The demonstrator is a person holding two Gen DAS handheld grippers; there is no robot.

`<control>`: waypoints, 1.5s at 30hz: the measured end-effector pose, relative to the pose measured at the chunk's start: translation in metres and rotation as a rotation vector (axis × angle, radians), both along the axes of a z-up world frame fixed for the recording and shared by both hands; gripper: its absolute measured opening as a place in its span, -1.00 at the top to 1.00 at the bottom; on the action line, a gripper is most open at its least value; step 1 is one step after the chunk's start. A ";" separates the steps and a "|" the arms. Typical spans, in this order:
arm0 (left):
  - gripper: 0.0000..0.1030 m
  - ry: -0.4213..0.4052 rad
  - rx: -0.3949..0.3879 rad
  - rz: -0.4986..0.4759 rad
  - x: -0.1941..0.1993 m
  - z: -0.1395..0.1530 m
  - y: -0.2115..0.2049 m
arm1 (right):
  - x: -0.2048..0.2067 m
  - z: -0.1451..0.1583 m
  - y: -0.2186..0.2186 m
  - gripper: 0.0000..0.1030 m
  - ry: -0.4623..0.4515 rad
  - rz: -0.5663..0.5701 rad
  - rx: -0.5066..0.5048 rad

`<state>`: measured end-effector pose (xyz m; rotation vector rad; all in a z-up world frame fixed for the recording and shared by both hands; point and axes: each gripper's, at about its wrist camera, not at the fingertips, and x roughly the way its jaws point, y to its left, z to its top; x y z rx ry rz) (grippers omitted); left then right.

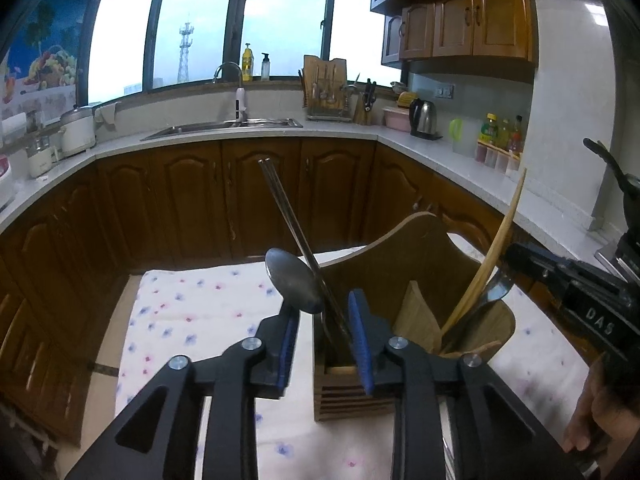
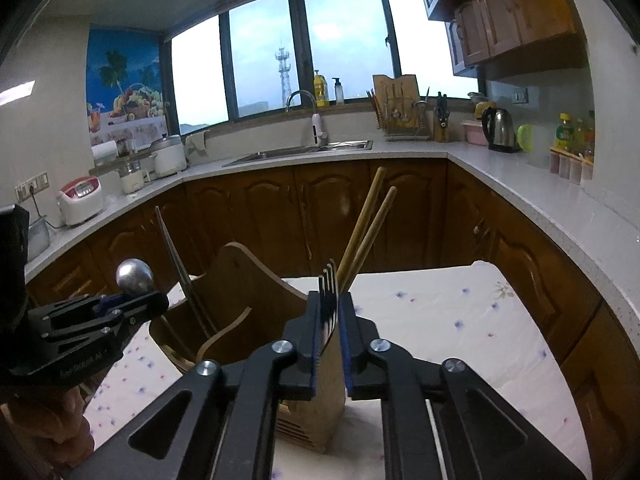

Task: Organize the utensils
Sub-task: 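Lower the spoon and fork into the holder and open both grippers, then move both open grippers back toward the remaining chopsticks on the cloth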

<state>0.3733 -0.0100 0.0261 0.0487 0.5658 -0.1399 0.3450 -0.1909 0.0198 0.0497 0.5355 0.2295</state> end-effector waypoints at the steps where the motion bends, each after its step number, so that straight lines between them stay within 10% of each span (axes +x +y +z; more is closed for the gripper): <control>1: 0.28 -0.005 0.001 0.005 -0.002 0.000 0.000 | -0.001 0.002 -0.001 0.56 -0.001 0.000 0.008; 11: -0.48 -0.033 -0.008 0.048 -0.046 0.004 0.005 | -0.024 0.018 -0.019 -0.01 -0.032 -0.007 0.105; 24: -0.64 0.013 -0.006 0.070 -0.105 0.008 0.007 | -0.073 0.028 -0.039 -0.55 -0.052 -0.019 0.194; 45: -0.59 0.319 0.202 -0.038 -0.104 -0.071 -0.083 | -0.145 0.003 -0.090 -0.64 -0.028 -0.165 0.283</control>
